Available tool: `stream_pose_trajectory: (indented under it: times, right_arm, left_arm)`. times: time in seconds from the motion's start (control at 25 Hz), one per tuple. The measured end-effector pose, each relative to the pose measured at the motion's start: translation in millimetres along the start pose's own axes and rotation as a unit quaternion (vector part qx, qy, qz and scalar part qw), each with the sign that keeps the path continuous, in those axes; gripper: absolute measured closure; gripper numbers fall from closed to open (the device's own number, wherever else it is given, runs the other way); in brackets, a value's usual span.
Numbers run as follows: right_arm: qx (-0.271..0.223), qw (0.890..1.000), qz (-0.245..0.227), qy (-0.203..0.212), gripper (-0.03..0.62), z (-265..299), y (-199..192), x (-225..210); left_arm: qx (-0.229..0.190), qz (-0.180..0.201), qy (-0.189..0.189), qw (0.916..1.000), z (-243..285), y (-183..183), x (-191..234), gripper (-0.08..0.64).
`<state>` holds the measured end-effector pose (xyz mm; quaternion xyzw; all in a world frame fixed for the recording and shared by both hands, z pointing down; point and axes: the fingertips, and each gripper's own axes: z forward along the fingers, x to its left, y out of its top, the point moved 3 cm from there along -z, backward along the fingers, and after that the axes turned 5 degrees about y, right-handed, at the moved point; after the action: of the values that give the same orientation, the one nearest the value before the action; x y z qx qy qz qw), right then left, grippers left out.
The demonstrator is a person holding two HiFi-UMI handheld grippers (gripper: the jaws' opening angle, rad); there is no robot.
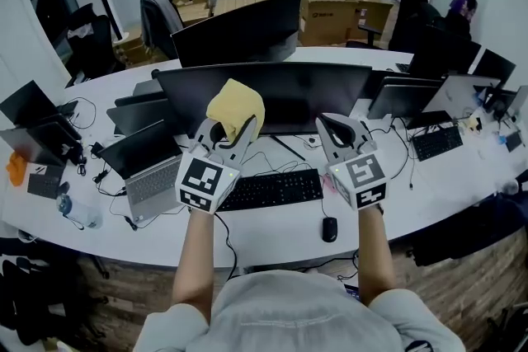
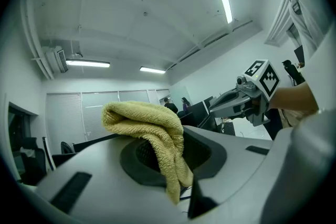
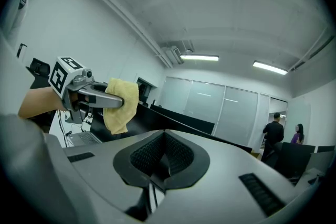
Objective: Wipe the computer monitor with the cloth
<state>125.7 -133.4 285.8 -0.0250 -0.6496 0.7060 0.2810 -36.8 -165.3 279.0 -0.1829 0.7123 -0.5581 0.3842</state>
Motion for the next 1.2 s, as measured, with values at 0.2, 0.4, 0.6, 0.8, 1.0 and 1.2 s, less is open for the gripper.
stream_pose_trajectory:
  times: [0.2, 0.4, 0.6, 0.8, 1.0, 1.2]
  right_arm:
    - [0.007, 1.0, 0.005, 0.005, 0.568, 6.5, -2.9, 6.6]
    - [0.01, 1.0, 0.005, 0.008, 0.568, 10.3, -3.4, 9.8]
    - [0.01, 1.0, 0.002, 0.008, 0.568, 10.6, -3.7, 10.2]
    - [0.011, 1.0, 0.0, 0.01, 0.568, 10.1, -3.8, 9.1]
    - [0.013, 1.0, -0.001, 0.01, 0.568, 9.7, -4.9, 7.0]
    - [0.017, 1.0, 0.002, 0.013, 0.568, 9.6, -9.6, 9.3]
  left_arm:
    - [0.0, 0.002, -0.003, 1.0, -4.6, -3.0, -0.8, 0.479]
    - [0.006, -0.002, -0.003, 1.0, -5.9, -8.8, -0.7, 0.479]
    - [0.008, -0.001, -0.001, 1.0, -5.9, -10.3, -1.2, 0.479]
    - [0.015, 0.0, -0.001, 0.9999, -4.0, -12.1, -3.5, 0.479]
    - [0.018, -0.001, -0.004, 0.9998, -2.2, -13.4, -5.8, 0.479]
    - [0.021, -0.008, -0.007, 0.9997, -2.7, -16.8, -6.8, 0.479]
